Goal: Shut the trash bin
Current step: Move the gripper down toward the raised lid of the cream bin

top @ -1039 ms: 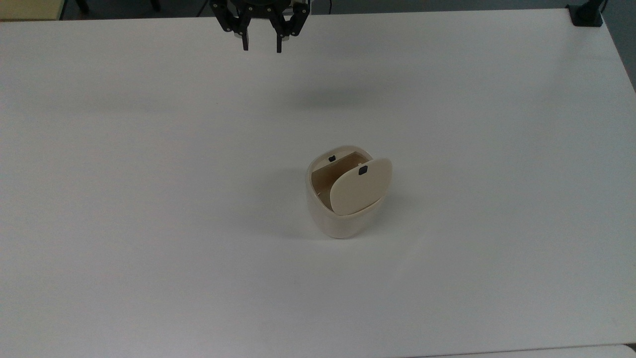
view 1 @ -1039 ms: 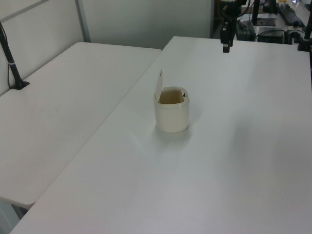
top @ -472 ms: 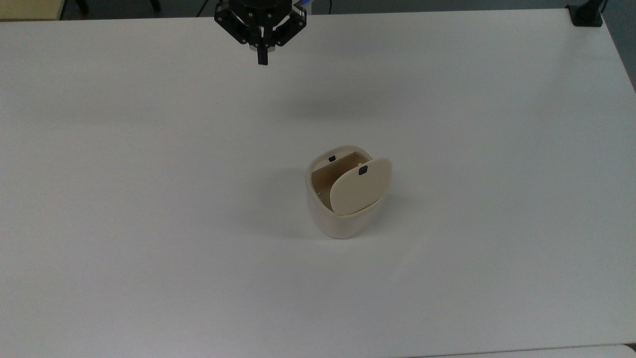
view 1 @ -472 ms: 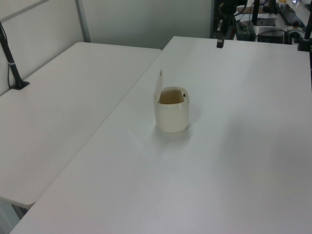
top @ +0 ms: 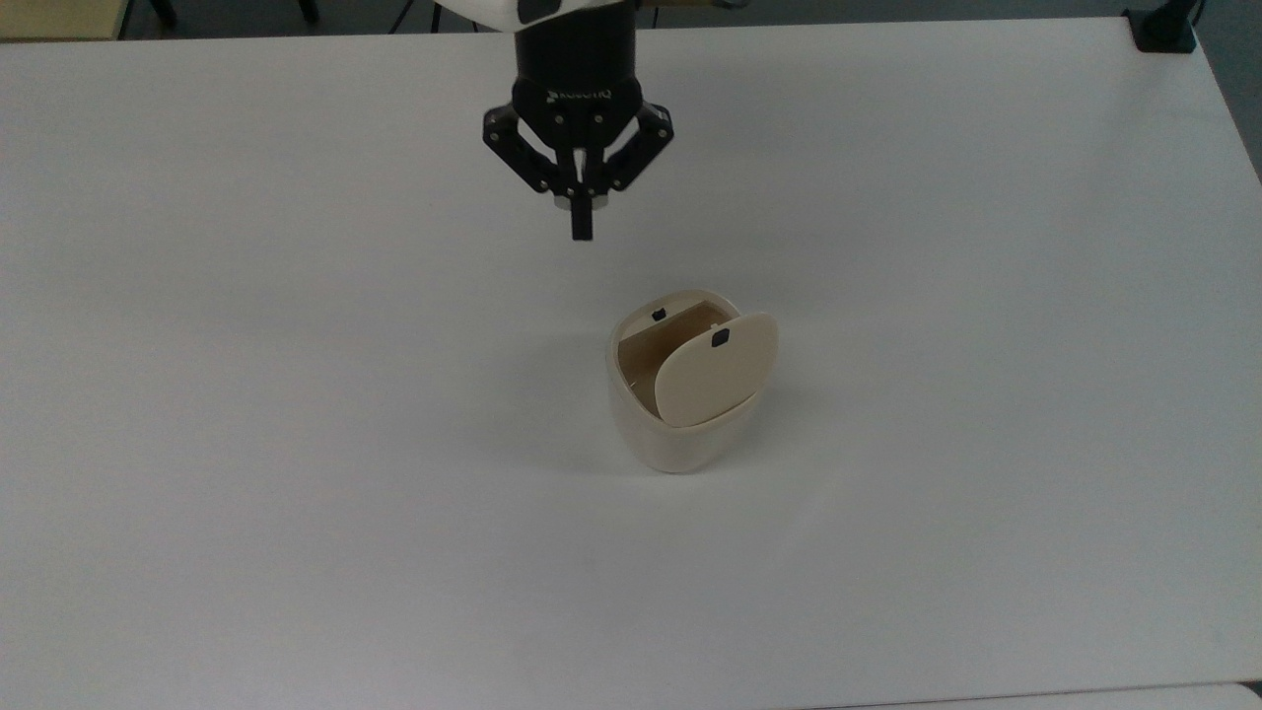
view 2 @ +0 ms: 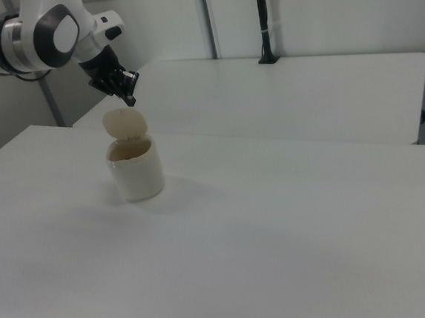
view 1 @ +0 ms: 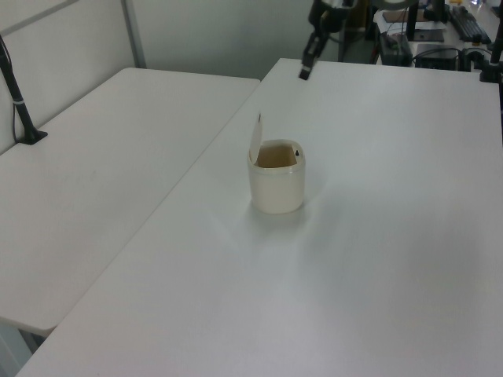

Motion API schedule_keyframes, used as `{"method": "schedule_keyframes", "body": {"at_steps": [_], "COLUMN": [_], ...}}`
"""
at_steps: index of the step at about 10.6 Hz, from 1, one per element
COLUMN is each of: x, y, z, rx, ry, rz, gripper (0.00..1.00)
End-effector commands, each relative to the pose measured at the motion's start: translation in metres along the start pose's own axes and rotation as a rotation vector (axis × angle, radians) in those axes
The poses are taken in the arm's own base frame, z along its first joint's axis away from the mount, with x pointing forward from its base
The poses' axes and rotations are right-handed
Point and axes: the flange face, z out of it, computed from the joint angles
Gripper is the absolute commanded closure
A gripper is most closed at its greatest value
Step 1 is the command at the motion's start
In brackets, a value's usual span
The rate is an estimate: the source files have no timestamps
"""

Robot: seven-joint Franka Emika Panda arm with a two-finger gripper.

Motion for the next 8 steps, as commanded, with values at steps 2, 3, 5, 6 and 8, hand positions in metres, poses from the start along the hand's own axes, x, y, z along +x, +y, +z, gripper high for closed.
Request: {"method": "schedule_keyframes", "body": {"at_steps": [2, 3, 5, 6, 8], "x": [0.025, 0.028, 0.031, 0.032, 0.029], "y": [-0.064, -0.070, -0.094, -0.097, -0.098], "z": [0.031, 0.040, 0.059, 0.063, 0.069], "rx": [0.056, 0.064, 0.087, 0.091, 0.086], "ry": [0.205, 0.245, 0.316, 0.341, 0.323], "rz": [-0.079, -0.095, -0.127, -0.136, -0.176], "gripper": [1.00, 1.00, 1.00, 1.00, 1.00]}}
